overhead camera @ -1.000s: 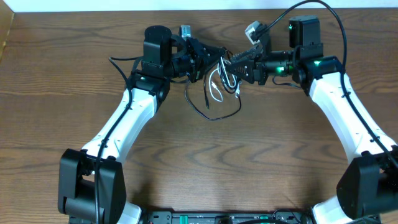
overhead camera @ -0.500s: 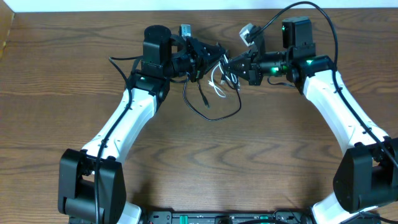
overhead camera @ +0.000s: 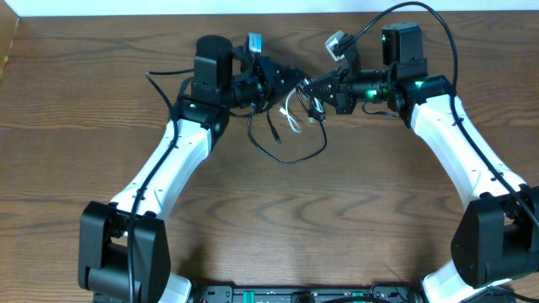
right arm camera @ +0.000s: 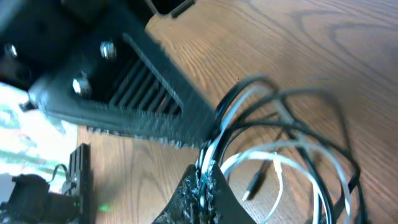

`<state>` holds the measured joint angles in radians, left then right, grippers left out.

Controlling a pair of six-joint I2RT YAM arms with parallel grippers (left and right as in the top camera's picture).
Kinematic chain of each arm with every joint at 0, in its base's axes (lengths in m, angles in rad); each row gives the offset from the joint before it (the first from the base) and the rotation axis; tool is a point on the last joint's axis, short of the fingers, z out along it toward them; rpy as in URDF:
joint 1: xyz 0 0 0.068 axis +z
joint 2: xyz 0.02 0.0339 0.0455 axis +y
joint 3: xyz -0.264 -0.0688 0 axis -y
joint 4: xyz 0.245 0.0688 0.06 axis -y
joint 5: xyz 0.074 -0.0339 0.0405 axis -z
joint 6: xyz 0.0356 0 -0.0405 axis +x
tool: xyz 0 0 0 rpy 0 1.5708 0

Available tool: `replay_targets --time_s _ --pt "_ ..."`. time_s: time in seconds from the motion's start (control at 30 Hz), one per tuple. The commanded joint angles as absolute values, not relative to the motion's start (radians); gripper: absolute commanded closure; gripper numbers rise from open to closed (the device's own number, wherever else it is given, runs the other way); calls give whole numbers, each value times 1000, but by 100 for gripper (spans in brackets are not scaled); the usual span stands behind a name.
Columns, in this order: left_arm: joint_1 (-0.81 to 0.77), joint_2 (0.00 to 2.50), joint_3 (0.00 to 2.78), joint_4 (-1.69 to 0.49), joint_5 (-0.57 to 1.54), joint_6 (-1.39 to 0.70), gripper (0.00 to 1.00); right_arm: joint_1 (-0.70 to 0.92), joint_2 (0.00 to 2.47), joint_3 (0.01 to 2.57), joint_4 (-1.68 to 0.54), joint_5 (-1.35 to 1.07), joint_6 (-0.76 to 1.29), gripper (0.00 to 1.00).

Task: Untangle cables

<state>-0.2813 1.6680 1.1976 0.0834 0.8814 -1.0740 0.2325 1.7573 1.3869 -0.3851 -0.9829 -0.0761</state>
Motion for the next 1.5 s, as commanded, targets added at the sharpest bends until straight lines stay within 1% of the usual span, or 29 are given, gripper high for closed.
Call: replay_targets --time_s 0.0,0.23,0.3,0.4,0.5,0.57,0.63,0.73,0.83,0.9,1.0,1.13,1.3,1.47 --pt "-293 1685 1201 -25 819 -976 92 237 1755 1398 -370 -967 -10 99" --pt "-323 1728 1201 -38 768 -972 92 236 1755 1398 -367 -963 17 99" --pt "-323 1728 1201 -38 769 -961 92 236 1755 1398 -376 -921 44 99" --pt "-323 1728 1201 -37 768 -961 92 236 1755 1398 -414 -798 76 99" --pt "-323 1728 1201 -48 757 -918 92 236 1755 1398 -488 -583 127 98" --pt "-325 1728 1201 -130 692 -884 92 236 1755 1398 -503 -551 125 95" --pt "-333 1728 1198 -260 562 -867 92 237 1755 1398 -502 -552 118 94" --pt "-346 1740 1192 -329 476 -811 92 237 1755 1398 -502 -552 118 94" --pt "-355 1785 1192 -329 473 -797 92 239 1757 1398 -505 -552 118 93" --pt "-355 1830 1192 -344 474 -797 92 249 1768 1398 -519 -559 94 85" --pt "-355 1878 1192 -363 488 -797 92 263 1795 1398 -534 -572 85 84" --pt "-356 1908 1192 -385 488 -797 92 281 1852 1398 -531 -661 51 82" --pt "-354 1908 1191 -403 465 -793 92 286 1906 1398 -529 -692 46 71" --pt "-354 1908 1191 -404 397 -793 92 303 1925 1398 -532 -692 47 70"
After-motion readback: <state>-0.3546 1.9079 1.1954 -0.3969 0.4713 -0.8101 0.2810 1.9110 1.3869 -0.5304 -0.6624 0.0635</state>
